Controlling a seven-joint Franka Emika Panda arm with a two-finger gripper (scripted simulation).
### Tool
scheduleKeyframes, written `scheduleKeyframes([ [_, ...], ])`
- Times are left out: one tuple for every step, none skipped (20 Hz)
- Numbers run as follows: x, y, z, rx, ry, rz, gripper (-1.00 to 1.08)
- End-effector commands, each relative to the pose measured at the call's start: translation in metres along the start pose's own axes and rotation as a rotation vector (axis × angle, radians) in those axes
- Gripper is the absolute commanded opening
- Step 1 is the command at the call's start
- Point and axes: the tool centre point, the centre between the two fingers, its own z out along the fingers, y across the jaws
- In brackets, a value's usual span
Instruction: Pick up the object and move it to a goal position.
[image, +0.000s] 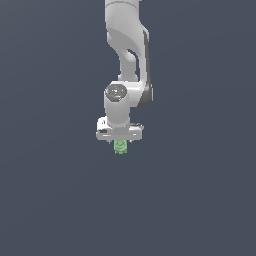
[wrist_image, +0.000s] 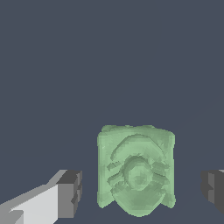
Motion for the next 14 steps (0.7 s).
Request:
scheduleKeyframes([
  [-0.001, 0.000, 0.013, 0.000, -0.001, 0.000, 1.00],
  [-0.001, 0.000, 0.018, 0.000, -0.001, 0.000, 1.00],
  [-0.001, 0.000, 0.022, 0.000, -0.001, 0.000, 1.00],
  [-0.002, 0.000, 0.026, 0.000, -0.001, -0.001, 1.00],
  [-0.001, 0.000, 0.030, 0.000, -0.001, -0.001, 1.00],
  [-0.001, 0.000, 0.032, 0.000, -0.001, -0.001, 1.00],
  [-0.001, 0.000, 0.034, 0.000, -0.001, -0.001, 1.00],
  [-0.001, 0.000, 0.035, 0.000, -0.001, -0.001, 1.00],
  [-0.001, 0.000, 0.036, 0.000, -0.001, -0.001, 1.00],
  [-0.001, 0.000, 0.036, 0.000, -0.001, -0.001, 1.00],
  [-0.001, 0.000, 0.036, 0.000, -0.001, -0.001, -1.00],
  [-0.001, 0.000, 0.036, 0.000, -0.001, -0.001, -1.00],
  [-0.001, 0.000, 0.036, 0.000, -0.001, -0.001, -1.00],
  [-0.001, 0.000, 0.036, 0.000, -0.001, -0.001, -1.00],
])
